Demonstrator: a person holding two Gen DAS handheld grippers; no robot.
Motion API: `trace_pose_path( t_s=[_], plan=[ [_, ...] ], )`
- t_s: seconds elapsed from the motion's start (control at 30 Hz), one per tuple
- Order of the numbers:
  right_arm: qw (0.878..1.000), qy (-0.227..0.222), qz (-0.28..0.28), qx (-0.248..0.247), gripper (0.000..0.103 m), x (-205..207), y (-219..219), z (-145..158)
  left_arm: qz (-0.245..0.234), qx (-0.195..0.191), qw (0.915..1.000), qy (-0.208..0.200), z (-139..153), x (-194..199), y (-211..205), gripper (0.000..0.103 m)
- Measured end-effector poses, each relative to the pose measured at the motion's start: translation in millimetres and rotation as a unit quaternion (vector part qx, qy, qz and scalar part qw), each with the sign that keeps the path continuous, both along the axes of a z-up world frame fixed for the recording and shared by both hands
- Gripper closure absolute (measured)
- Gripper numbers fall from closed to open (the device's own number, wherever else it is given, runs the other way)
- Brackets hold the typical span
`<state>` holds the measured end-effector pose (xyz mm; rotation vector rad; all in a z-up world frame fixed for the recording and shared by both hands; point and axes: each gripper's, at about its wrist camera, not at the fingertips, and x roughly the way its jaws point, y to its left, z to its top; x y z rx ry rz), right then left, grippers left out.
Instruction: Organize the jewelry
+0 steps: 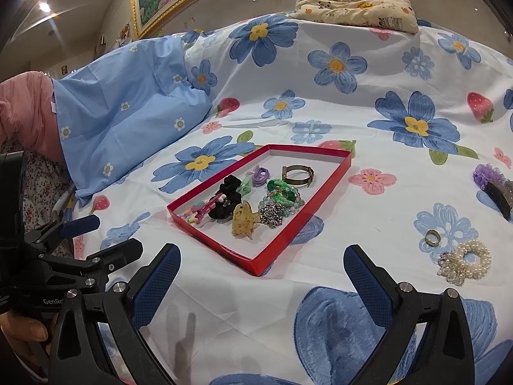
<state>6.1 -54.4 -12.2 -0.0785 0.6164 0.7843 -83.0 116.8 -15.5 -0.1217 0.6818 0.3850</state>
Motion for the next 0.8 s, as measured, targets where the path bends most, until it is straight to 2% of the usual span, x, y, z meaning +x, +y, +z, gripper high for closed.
trace_pose_path(
  t_s=[0.8],
  plan=[
    [1.0, 0.01, -0.002, -0.003, 0.0, 8.5, -1.2, -4.8, -0.006, -0.006, 0.9999, 0.008, -4.4, 7.2, 2.4, 0.0]
  ],
)
